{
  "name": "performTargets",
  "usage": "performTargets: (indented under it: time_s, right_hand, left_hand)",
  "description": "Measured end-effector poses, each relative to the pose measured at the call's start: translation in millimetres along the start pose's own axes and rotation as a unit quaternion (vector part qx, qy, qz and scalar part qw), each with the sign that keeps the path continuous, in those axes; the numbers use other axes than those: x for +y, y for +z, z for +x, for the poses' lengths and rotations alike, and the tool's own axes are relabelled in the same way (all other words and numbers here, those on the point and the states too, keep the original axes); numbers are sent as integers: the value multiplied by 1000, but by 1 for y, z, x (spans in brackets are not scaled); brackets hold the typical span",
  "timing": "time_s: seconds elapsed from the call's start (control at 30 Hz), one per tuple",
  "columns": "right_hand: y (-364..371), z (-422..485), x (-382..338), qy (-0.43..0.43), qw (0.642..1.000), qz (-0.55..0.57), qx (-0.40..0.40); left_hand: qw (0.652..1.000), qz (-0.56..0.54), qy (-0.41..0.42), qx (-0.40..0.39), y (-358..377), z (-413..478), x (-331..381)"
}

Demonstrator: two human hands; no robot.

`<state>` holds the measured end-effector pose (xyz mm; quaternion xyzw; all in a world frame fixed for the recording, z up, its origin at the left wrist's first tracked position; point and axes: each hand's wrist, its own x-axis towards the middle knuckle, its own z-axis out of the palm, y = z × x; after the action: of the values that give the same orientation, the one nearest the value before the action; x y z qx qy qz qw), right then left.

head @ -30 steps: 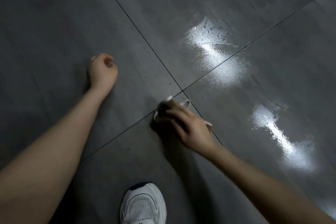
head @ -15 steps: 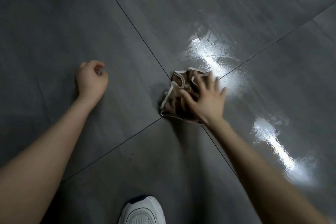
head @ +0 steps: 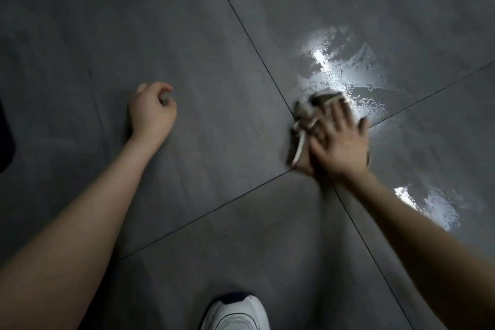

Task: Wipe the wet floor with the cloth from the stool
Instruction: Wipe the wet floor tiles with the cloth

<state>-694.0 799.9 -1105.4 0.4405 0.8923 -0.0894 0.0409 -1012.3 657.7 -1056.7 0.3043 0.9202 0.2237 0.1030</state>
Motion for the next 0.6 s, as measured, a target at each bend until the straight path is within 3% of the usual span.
performTargets:
  time_s: [0.07,0.13,0.17,0.23,0.33,0.4,0.47,0.53,0.6]
  right_hand:
    - [-16,47,16,166,986,7,-12]
    - [-18,90,-15,201,979,18,-14]
    - [-19,103,-45,159,987,12,-10]
    - [-8,105,-114,-2,1000,-15,-22]
    - [12,45,-194,-240,971,-6,-20]
    - [16,5,-198,-332,942,20,-39]
    - [18,-3,-160,-397,916,-18,-61]
    - [9,19,-107,-353,933,-41,-53]
    - [-8,58,-68,-168,984,-43,-37]
  left_hand:
    - [1000,3,-11,-1,1,-1,-6]
    - [999,-7,-30,17,0,2,-14]
    - [999,-14,-39,28,-1,4,-18]
    - [997,-22,-51,46,-3,11,-25]
    - [996,-26,-73,51,-8,26,-32]
    - [995,-34,-77,49,-9,37,-38]
    - [996,-42,-63,41,-9,51,-45]
    - [998,-38,-37,15,-8,65,-51]
    - [1000,-26,-7,-14,-8,75,-58]
